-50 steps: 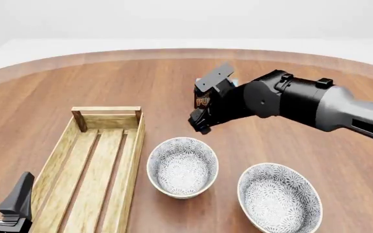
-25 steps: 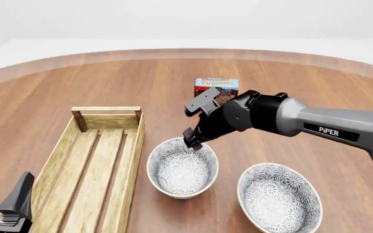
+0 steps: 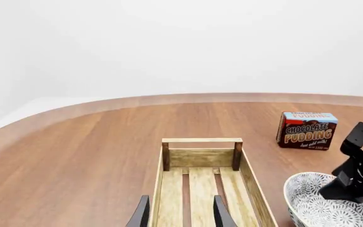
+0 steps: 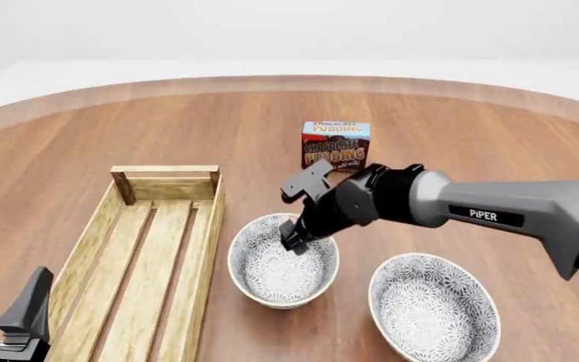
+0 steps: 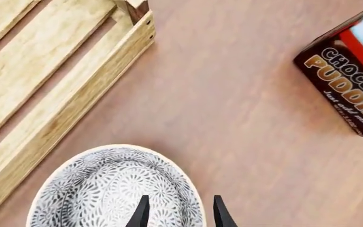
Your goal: Stack the left bowl on the right bowl and place them in the tray.
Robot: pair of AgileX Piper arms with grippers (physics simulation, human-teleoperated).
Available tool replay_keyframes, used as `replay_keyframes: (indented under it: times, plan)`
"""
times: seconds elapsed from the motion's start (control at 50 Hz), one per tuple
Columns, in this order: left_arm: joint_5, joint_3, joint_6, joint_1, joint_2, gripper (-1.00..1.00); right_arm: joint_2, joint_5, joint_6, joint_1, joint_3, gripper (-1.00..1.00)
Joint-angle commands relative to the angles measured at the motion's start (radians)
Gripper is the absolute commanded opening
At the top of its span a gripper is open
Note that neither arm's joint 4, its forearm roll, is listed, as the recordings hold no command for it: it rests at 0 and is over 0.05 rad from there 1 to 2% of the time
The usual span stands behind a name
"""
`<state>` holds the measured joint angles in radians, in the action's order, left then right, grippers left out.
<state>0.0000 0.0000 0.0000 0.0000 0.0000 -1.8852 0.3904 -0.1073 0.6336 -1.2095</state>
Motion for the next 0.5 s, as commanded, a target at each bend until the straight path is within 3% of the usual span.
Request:
replay_keyframes:
  times: [0.02,0.5]
  plan:
    - [0.000,0.000,0.000,0.000,0.000,1.00,-0.013,-0.019,0.009,-0.002,0.024,1.00]
    - [0.000,0.000,0.000,0.000,0.000,1.00,-0.037,-0.050,0.013,-0.028,0.049,1.00]
